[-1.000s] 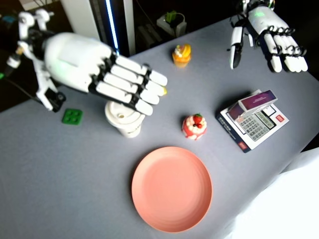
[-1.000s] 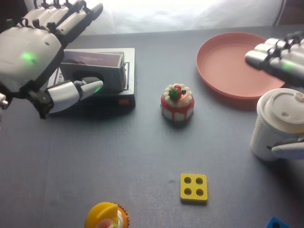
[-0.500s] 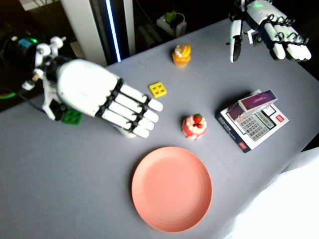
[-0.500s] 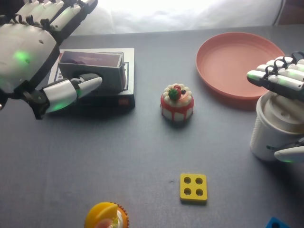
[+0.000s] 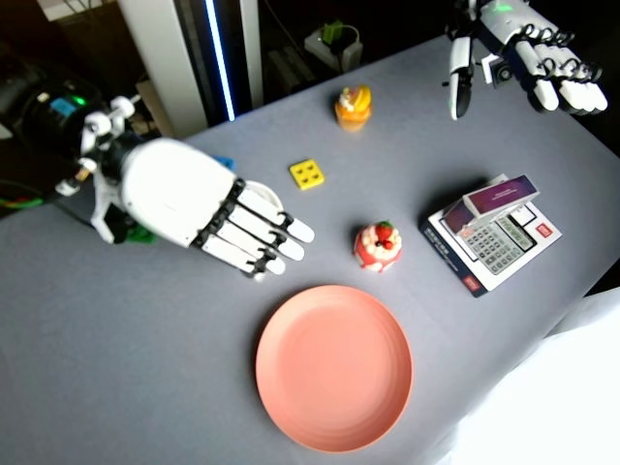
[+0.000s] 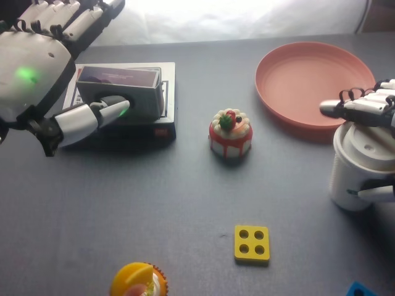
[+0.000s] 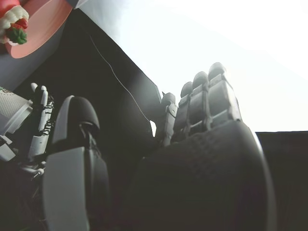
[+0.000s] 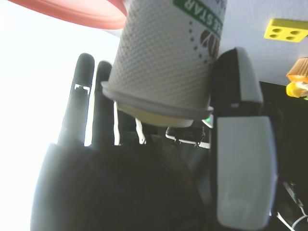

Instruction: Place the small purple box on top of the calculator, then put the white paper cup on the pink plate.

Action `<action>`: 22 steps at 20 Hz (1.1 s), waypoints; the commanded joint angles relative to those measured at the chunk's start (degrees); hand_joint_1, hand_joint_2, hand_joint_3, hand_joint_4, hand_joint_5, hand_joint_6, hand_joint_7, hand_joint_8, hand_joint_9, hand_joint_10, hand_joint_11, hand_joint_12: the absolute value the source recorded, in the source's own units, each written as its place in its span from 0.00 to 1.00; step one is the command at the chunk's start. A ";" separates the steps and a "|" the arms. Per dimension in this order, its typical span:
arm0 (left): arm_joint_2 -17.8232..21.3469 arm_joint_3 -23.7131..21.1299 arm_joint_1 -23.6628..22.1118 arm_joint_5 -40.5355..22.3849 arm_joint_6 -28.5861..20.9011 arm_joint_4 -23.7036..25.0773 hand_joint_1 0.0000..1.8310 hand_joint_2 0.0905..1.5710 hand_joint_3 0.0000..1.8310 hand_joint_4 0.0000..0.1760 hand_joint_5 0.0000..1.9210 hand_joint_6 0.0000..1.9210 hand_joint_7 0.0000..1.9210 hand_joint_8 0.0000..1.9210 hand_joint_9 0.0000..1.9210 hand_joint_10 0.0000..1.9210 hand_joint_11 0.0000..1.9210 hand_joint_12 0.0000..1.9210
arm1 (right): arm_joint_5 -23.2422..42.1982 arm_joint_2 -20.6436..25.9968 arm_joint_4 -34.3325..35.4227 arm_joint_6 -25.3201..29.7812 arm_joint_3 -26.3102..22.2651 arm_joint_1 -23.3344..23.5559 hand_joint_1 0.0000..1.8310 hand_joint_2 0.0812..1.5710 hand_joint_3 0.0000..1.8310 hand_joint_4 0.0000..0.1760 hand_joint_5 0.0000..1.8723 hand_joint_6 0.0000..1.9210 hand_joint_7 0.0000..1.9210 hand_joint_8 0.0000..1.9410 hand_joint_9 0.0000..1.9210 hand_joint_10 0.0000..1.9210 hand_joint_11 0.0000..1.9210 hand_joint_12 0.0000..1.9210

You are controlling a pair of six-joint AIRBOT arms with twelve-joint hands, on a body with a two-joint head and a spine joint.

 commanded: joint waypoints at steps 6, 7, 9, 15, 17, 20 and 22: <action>0.32 -0.26 0.81 -7.18 -0.70 0.38 0.37 0.75 0.01 0.47 0.05 0.01 0.01 0.00 0.00 0.00 0.00 0.00 | 8.66 0.80 0.02 0.99 -0.16 0.83 0.62 0.68 0.00 0.00 0.13 0.61 0.23 0.67 0.25 0.91 0.23 1.00; 0.32 -0.31 1.23 -7.38 -0.80 0.20 0.37 0.75 0.01 0.47 0.05 0.01 0.01 0.00 0.00 0.00 0.00 0.00 | 9.58 1.14 0.02 1.23 -0.25 0.95 0.62 0.68 0.00 0.00 0.12 0.61 0.23 0.67 0.25 0.91 0.22 1.00; 0.32 -0.42 1.95 -7.80 -0.92 -0.17 0.37 0.75 0.00 0.48 0.05 0.01 0.01 0.00 0.00 0.00 0.00 0.00 | 11.66 1.82 0.03 1.32 -0.42 1.46 0.66 0.68 0.00 0.00 0.12 0.62 0.23 0.71 0.20 0.95 0.11 1.00; 0.28 -0.94 4.01 -9.10 -1.35 -1.11 0.35 0.76 0.01 0.42 0.06 0.01 0.01 0.00 0.00 0.00 0.01 0.00 | 13.35 0.94 0.96 1.31 1.43 5.06 0.69 0.70 0.01 0.00 0.12 0.60 0.22 0.65 0.19 0.93 0.19 1.00; 0.20 -1.11 4.67 -9.87 -1.46 -1.45 0.35 0.76 0.00 0.42 0.06 0.00 0.01 0.00 0.00 0.00 0.01 0.01 | 13.34 -0.23 2.26 1.31 2.81 6.04 0.71 0.78 0.01 0.00 0.11 0.62 0.31 0.76 0.20 0.96 0.22 1.00; 0.20 -1.27 5.71 -10.62 -1.57 -2.37 0.37 0.76 0.00 0.42 0.06 0.00 0.02 0.00 0.00 0.00 0.00 0.00 | 12.20 -2.34 3.55 1.31 5.46 8.89 0.73 0.75 0.00 0.00 0.12 0.60 0.15 0.68 0.13 0.88 0.11 1.00; 0.24 -1.50 6.86 -11.39 -1.72 -2.99 0.34 0.76 0.00 0.41 0.06 0.00 0.02 0.00 0.00 0.00 0.00 0.00 | 8.58 -4.50 3.75 0.34 7.99 12.78 0.70 0.81 0.00 0.00 0.14 0.59 0.32 0.80 0.15 0.83 0.06 1.00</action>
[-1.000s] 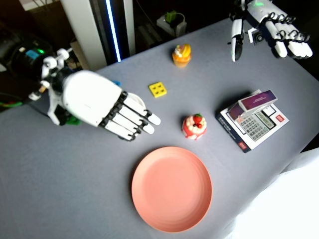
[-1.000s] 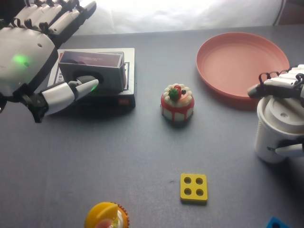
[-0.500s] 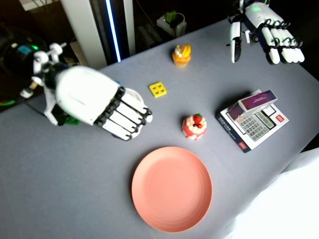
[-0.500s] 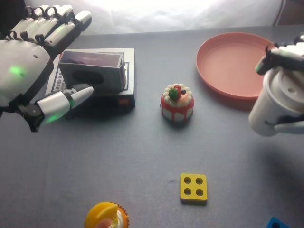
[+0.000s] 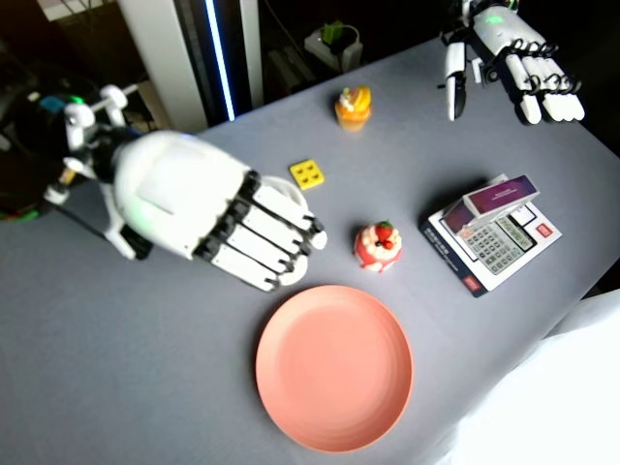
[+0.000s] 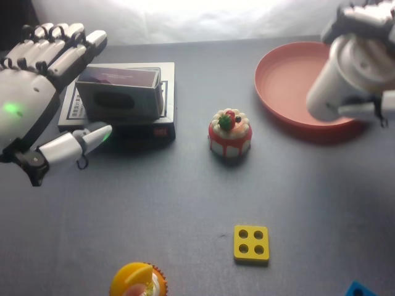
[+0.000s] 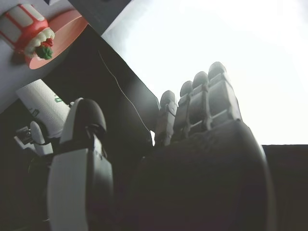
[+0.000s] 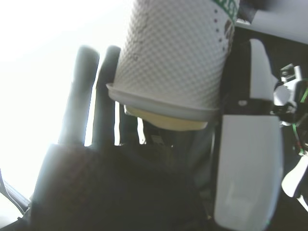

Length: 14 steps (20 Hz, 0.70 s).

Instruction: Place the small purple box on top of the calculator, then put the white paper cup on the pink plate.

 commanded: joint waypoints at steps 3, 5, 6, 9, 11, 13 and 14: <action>0.20 -0.34 0.76 -9.05 -0.71 0.24 0.34 0.76 0.00 0.39 0.06 0.00 0.03 0.01 0.00 0.00 0.01 0.00 | 0.13 -2.91 3.00 -4.52 3.13 4.87 0.68 0.82 0.00 0.00 0.18 0.63 0.32 0.81 0.12 0.82 0.01 1.00; 0.09 -0.34 1.14 -9.29 -0.80 0.02 0.34 0.76 0.00 0.38 0.06 0.00 0.03 0.01 0.01 0.00 0.01 0.01 | -4.02 -5.66 4.21 -5.64 6.50 7.55 0.65 0.76 0.00 0.00 0.17 0.53 0.19 0.67 0.10 0.80 0.00 1.00; 0.06 -0.34 1.25 -9.39 -0.81 -0.01 0.34 0.76 0.00 0.38 0.06 0.00 0.03 0.01 0.01 0.00 0.01 0.01 | -6.17 -7.01 4.81 -6.06 8.21 8.72 0.65 0.75 0.00 0.00 0.17 0.52 0.15 0.62 0.09 0.78 0.00 1.00; -0.25 -0.32 1.77 -9.99 -1.06 -0.40 0.35 0.77 0.00 0.41 0.06 0.00 0.03 0.00 0.01 0.00 0.00 0.05 | -11.62 -10.91 7.93 -8.97 13.13 11.70 0.66 0.75 0.00 0.00 0.15 0.54 0.16 0.59 0.11 0.75 0.00 1.00; -0.43 -0.22 1.80 -10.39 -1.23 -0.42 0.36 0.78 0.00 0.49 0.05 0.00 0.01 0.00 0.00 0.00 0.00 0.06 | -14.67 -12.62 10.40 -10.89 15.77 12.59 0.60 0.75 0.00 0.00 0.14 0.59 0.15 0.52 0.09 0.69 0.00 0.98; -0.63 -0.14 1.80 -10.86 -1.28 -0.57 0.37 0.78 0.00 0.57 0.05 0.00 0.01 0.00 0.00 0.00 0.00 0.09 | -17.36 -14.58 12.90 -10.90 18.92 12.60 0.63 0.74 0.00 0.00 0.14 0.60 0.16 0.54 0.11 0.74 0.03 1.00; -0.70 -0.10 1.84 -10.97 -1.33 -0.63 0.36 0.77 0.00 0.56 0.05 0.00 0.02 0.00 0.00 0.00 0.00 0.12 | -18.17 -15.28 13.69 -10.90 19.97 12.60 0.58 0.81 0.00 0.00 0.29 0.76 0.15 0.50 0.10 0.71 0.01 1.00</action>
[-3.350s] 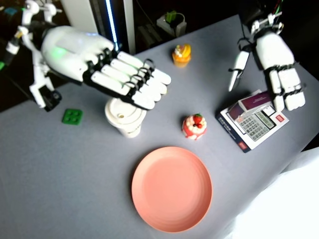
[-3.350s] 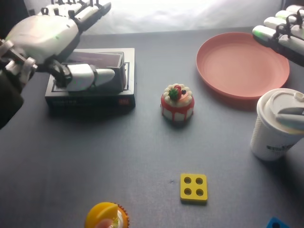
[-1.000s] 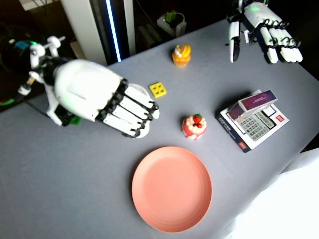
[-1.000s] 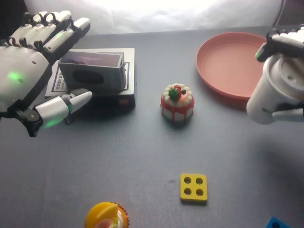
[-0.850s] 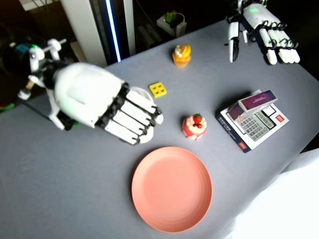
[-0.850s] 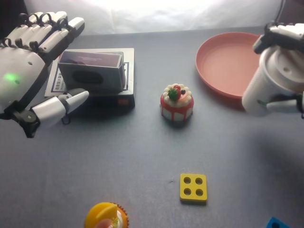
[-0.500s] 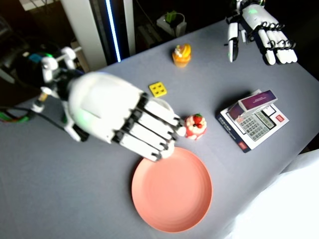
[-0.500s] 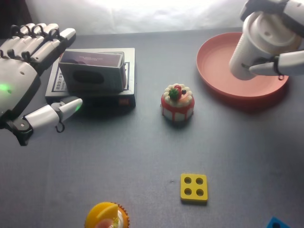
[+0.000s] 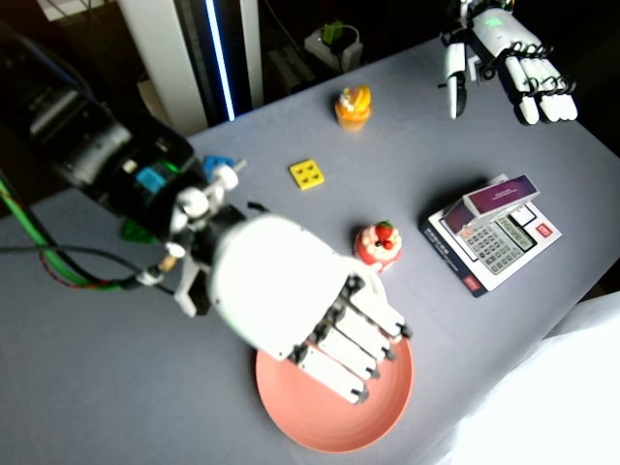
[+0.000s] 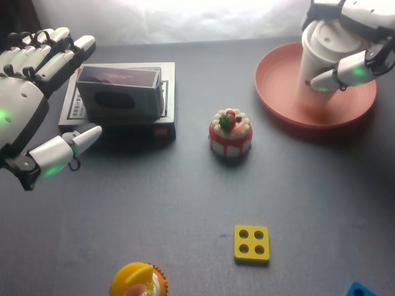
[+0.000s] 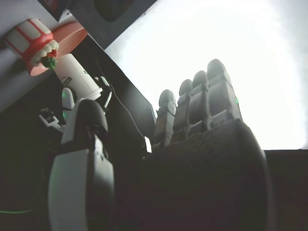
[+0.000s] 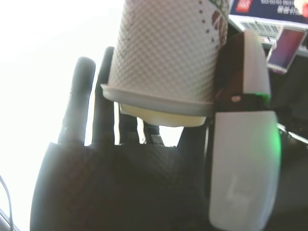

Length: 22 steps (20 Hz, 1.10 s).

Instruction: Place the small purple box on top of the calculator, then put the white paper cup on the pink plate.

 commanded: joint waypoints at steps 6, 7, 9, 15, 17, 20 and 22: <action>-1.10 0.71 -0.54 -7.86 -1.19 1.15 0.35 0.77 0.00 0.47 0.04 0.00 0.01 0.00 0.00 0.00 0.00 0.00 | 1.97 -2.71 3.38 -0.01 4.70 0.81 0.51 0.70 0.00 0.23 0.02 0.22 0.10 0.38 0.01 0.63 0.00 0.95; -1.19 0.74 -0.54 -7.89 -1.23 1.11 0.35 0.77 0.00 0.53 0.04 0.00 0.00 0.00 0.00 0.00 0.00 0.00 | 1.80 -2.89 3.67 -0.09 4.97 0.80 0.48 0.68 0.00 0.65 0.00 0.10 0.02 0.14 0.00 0.38 0.00 0.82; -1.26 0.74 -0.49 -8.12 -1.30 1.10 0.35 0.77 0.00 0.52 0.04 0.00 0.01 0.00 0.00 0.00 0.00 0.00 | 1.52 -2.94 3.87 -0.14 5.09 0.80 0.45 0.63 0.00 0.88 0.00 0.01 0.00 0.01 0.00 0.13 0.00 0.62; -1.24 0.52 0.32 -9.14 -1.68 0.72 0.36 0.77 0.00 0.50 0.04 0.00 0.01 0.00 0.00 0.00 0.00 0.00 | 1.49 -2.84 3.89 -1.97 4.12 0.82 0.37 0.58 0.00 0.84 0.00 0.00 0.00 0.00 0.00 0.00 0.00 0.00; -1.22 0.41 0.80 -9.59 -1.83 0.37 0.38 0.77 0.00 0.48 0.05 0.00 0.01 0.00 0.00 0.00 0.00 0.00 | 1.94 -2.58 3.89 -3.09 3.13 1.22 0.35 0.55 0.00 0.89 0.00 0.00 0.00 0.00 0.00 0.00 0.00 0.00; -1.14 0.30 1.14 -9.85 -1.96 0.17 0.40 0.77 0.00 0.39 0.05 0.00 0.02 0.00 0.00 0.00 0.00 0.00 | 3.42 -0.93 3.39 -3.34 1.40 1.42 0.39 0.60 0.00 0.87 0.00 0.00 0.00 0.00 0.00 0.00 0.00 0.00; -1.10 0.24 1.22 -9.97 -1.98 0.17 0.40 0.77 0.00 0.40 0.05 0.00 0.01 0.00 0.00 0.00 0.00 0.00 | 4.11 -0.32 3.32 -3.35 0.73 1.42 0.38 0.59 0.00 0.97 0.00 0.00 0.00 0.00 0.00 0.00 0.00 0.00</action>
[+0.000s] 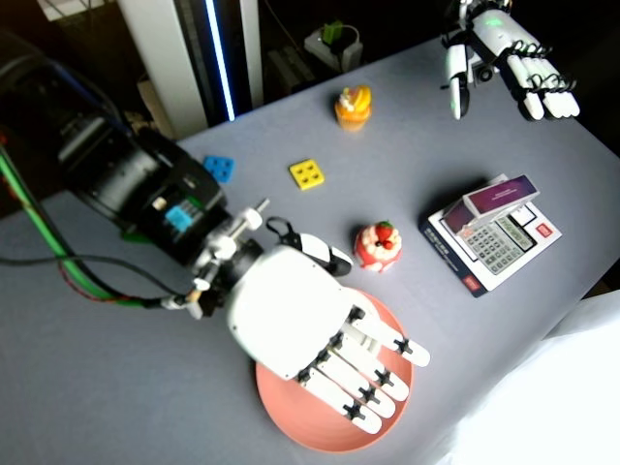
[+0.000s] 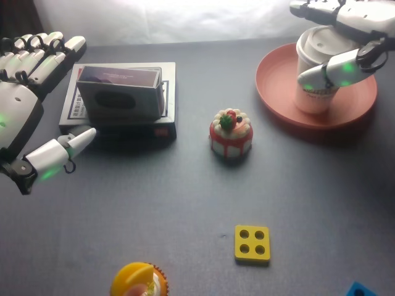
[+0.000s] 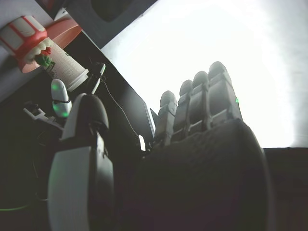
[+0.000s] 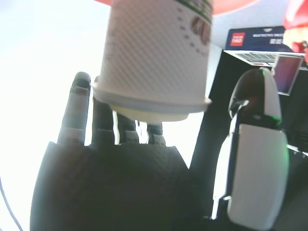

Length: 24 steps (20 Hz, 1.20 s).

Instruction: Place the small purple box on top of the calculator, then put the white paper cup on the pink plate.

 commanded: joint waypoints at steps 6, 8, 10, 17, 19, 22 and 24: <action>0.38 -1.08 1.61 -9.32 -0.73 0.10 0.39 0.76 0.00 0.35 0.06 0.00 0.02 0.00 0.01 0.00 0.01 0.00 | 16.89 7.49 -5.51 0.00 -9.74 0.83 0.34 0.62 0.01 0.53 0.00 0.00 0.00 0.00 0.00 0.00 0.00 0.00; 0.60 -1.38 2.35 -10.15 -0.80 -0.32 0.39 0.76 0.00 0.33 0.06 0.00 0.03 0.00 0.00 0.00 0.00 0.00 | 20.93 10.00 -7.03 0.01 -13.05 0.78 0.35 0.64 0.01 0.69 0.00 0.00 0.00 0.00 0.00 0.00 0.00 0.00; 0.97 -1.84 3.52 -11.55 -1.02 -0.80 0.39 0.77 0.00 0.24 0.05 0.00 0.03 0.00 0.01 0.00 0.01 0.01 | 26.90 13.40 -9.95 0.08 -17.78 -0.53 0.32 0.67 0.02 0.43 0.00 0.00 0.00 0.00 0.00 0.00 0.00 0.00; 1.06 -2.60 4.86 -14.76 -1.33 -1.06 0.37 0.79 0.00 0.45 0.02 0.00 0.02 0.00 0.01 0.01 0.01 0.01 | 47.59 22.26 -15.23 0.66 -29.76 -9.30 0.36 0.67 0.01 0.50 0.00 0.00 0.00 0.00 0.00 0.00 0.00 0.00; 1.11 -2.89 5.39 -16.39 -1.62 -1.08 0.42 0.80 0.00 0.20 0.00 0.00 0.00 0.00 0.01 0.00 0.00 0.11 | 54.08 23.92 -15.66 0.70 -32.39 -12.51 0.34 0.68 0.02 0.52 0.00 0.00 0.00 0.00 0.00 0.00 0.00 0.00; 1.11 -3.17 5.55 -17.95 -1.66 -1.00 0.42 0.85 0.00 0.11 0.00 0.00 0.00 0.00 0.02 0.00 0.00 0.18 | 62.51 25.49 -15.46 0.81 -34.79 -17.25 0.33 0.68 0.01 0.56 0.00 0.00 0.00 0.00 0.00 0.00 0.00 0.00; 1.11 -3.40 5.57 -19.43 -1.71 -0.88 0.43 0.88 0.00 0.38 0.00 0.00 0.00 0.00 0.00 0.00 0.00 0.06 | 67.63 26.46 -14.88 0.82 -36.25 -20.27 0.35 0.69 0.01 0.49 0.00 0.00 0.00 0.00 0.00 0.00 0.00 0.00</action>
